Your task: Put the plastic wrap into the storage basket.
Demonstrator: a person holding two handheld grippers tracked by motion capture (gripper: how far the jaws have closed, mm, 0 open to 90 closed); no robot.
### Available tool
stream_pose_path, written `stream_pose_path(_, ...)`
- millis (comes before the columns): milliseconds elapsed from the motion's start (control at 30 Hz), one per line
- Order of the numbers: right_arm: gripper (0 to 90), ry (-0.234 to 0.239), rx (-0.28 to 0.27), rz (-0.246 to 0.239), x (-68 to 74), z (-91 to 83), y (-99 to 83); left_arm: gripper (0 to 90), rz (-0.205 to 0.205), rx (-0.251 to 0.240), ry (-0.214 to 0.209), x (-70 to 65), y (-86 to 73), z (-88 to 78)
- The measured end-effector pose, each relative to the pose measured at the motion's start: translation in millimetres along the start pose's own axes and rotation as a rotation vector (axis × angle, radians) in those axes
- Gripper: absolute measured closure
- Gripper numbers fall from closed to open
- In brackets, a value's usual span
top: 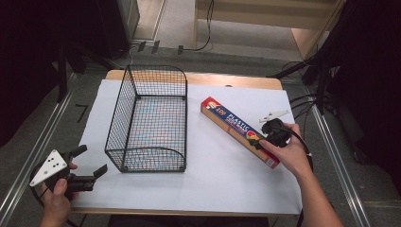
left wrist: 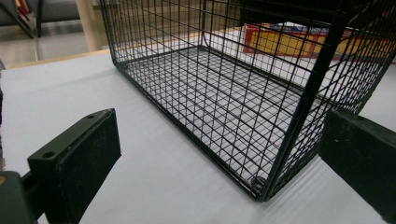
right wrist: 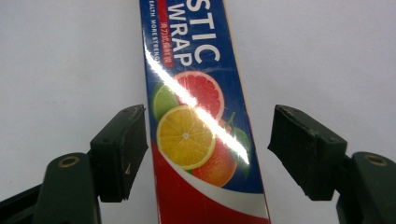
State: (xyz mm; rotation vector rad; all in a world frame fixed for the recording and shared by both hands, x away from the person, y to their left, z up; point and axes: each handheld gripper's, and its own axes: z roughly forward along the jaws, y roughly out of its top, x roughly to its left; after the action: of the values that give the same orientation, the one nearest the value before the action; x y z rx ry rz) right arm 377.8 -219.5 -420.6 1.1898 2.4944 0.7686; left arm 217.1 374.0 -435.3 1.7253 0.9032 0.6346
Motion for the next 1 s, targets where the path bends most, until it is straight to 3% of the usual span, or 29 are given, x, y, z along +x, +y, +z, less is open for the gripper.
stream_pose_path(300, 27.0, -0.017, 0.031, -0.018, 4.1, 10.0, 7.8, 0.0, 0.0, -0.001, 0.006, 0.9, -0.2, -1.7)
stream_pose_path(533, 28.9, 0.004, 0.058, 0.0, 3.1, 17.6, 11.4, 0.0, 0.001, 0.006, 0.002, 0.6, -0.3, -0.2)
stream_pose_path(667, 35.0, 0.028, 0.058, -0.018, 3.3, 20.4, 12.0, 0.0, 0.0, 0.009, 0.001, 0.4, -0.6, -0.2)
stream_pose_path(1000, 31.1, 0.039, 0.092, -0.026, 1.1, 25.9, 14.0, 0.0, -0.002, 0.016, 0.001, 0.7, -1.6, 0.2)
